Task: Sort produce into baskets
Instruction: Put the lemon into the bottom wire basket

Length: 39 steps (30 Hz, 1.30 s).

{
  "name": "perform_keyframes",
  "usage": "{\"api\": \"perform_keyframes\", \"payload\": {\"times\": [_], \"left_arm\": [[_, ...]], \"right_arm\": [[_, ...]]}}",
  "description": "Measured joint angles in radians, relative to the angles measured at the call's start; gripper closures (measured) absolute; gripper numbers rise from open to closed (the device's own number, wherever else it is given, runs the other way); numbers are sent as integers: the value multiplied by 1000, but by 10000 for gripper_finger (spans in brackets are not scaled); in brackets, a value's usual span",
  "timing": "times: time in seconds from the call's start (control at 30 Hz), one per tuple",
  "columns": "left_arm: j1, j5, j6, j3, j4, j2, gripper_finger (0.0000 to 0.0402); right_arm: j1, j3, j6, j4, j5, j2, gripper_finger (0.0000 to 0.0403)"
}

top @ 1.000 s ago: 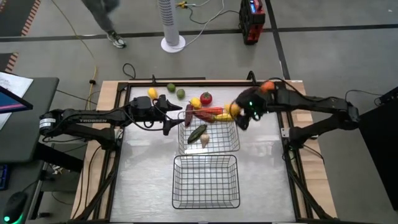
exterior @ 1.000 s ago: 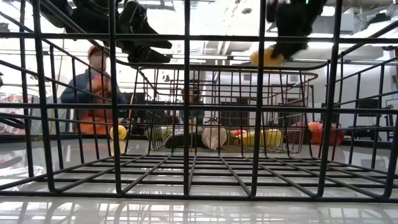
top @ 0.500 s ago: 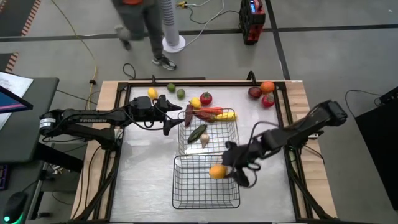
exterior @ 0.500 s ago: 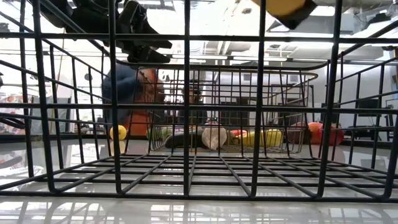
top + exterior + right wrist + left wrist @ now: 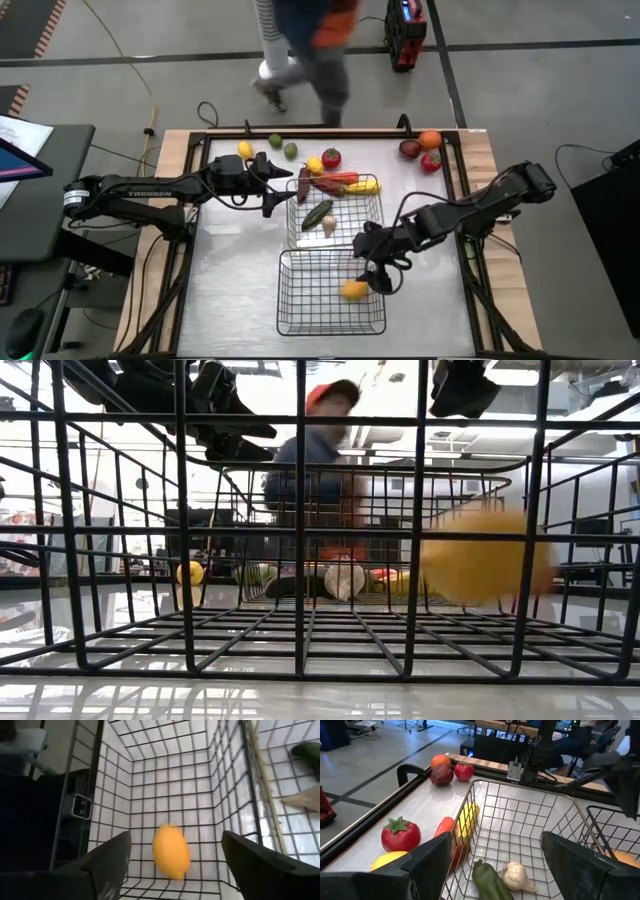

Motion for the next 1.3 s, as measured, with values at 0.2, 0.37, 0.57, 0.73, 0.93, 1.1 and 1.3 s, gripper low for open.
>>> {"api": "perform_keyframes", "payload": {"times": [0.2, 0.37, 0.57, 0.73, 0.93, 1.1, 1.3], "left_arm": [[0, -8, 2, 0, 0, 0, 105], [0, -12, 2, 0, 0, 0, 105], [0, -26, 18, 0, 0, 0, 105], [1, -27, 18, 0, 0, 0, 105], [1, -31, 18, 0, 0, 0, 105], [2, -45, 26, 0, 0, 0, 105], [2, -51, 33, 0, -1, -22, 105]], "right_arm": [[-29, 0, -9, -98, 7, -68, 30], [-41, -1, -15, -302, 233, -197, 34], [-103, -74, 14, -433, 380, -353, 48], [-215, -176, 30, -452, 369, -423, 65], [-340, -236, 1, -448, 324, -429, 78], [-408, -264, -96, -342, 322, -458, 78], [-498, -375, -173, -125, 292, -587, 79]]}}
